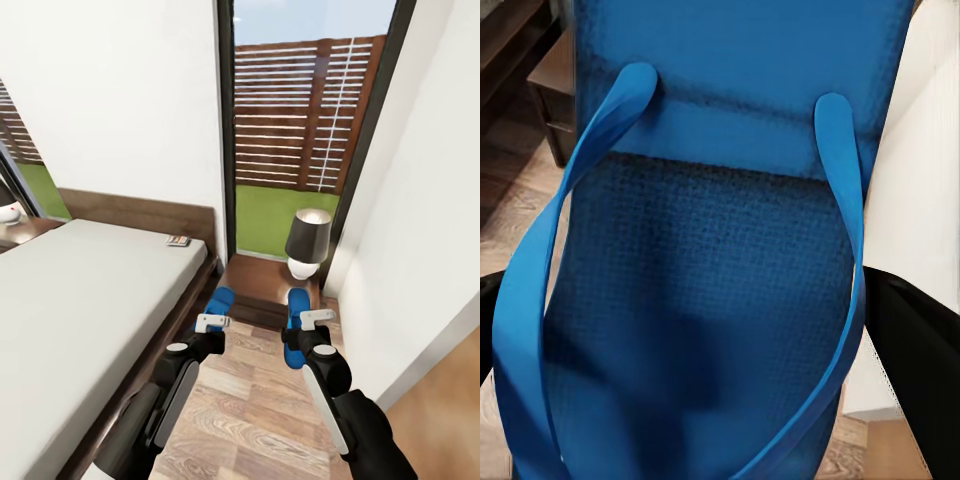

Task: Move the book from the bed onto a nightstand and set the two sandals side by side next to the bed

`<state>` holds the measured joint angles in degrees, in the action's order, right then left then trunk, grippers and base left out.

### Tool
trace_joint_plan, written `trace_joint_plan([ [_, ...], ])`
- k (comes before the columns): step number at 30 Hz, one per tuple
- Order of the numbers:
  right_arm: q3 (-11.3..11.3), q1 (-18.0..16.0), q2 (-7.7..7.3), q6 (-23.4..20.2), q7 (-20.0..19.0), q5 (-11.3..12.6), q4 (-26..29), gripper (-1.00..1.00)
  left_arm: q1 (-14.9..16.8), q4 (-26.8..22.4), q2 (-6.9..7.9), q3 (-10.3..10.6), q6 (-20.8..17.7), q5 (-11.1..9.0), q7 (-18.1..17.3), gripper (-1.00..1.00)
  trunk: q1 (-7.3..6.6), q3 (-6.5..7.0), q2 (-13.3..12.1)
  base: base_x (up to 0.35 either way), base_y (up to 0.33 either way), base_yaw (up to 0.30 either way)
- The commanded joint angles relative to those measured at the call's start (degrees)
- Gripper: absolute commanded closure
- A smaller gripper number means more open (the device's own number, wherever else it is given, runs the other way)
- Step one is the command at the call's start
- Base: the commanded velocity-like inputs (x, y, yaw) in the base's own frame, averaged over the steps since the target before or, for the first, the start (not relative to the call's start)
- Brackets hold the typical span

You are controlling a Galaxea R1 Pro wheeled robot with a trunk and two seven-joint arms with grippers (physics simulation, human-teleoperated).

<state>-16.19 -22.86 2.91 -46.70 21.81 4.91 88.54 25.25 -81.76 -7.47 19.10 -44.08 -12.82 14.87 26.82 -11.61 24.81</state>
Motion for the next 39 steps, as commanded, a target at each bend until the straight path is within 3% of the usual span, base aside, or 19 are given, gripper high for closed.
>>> trace_joint_plan([
  [1,-0.1,-0.1,-0.01,-0.2,0.5,0.5,0.1,1.0,0.1,-0.1,0.0,0.1,-0.2,-0.5,0.6,1.0,0.06,-0.11,0.1,0.299,-0.2,0.0],
  [27,-0.2,0.0,-0.01,-0.2,0.5,0.5,0.1,1.0,0.1,-0.1,0.09,0.0,-0.2,-0.5,0.6,1.0,0.06,-0.11,0.1,0.299,-0.2,0.001],
  [39,-0.2,0.0,-0.01,-0.2,0.5,0.5,0.1,1.0,0.1,-0.2,0.09,0.0,-0.1,-0.5,0.6,1.0,0.06,-0.11,0.1,0.277,-0.186,0.163],
])
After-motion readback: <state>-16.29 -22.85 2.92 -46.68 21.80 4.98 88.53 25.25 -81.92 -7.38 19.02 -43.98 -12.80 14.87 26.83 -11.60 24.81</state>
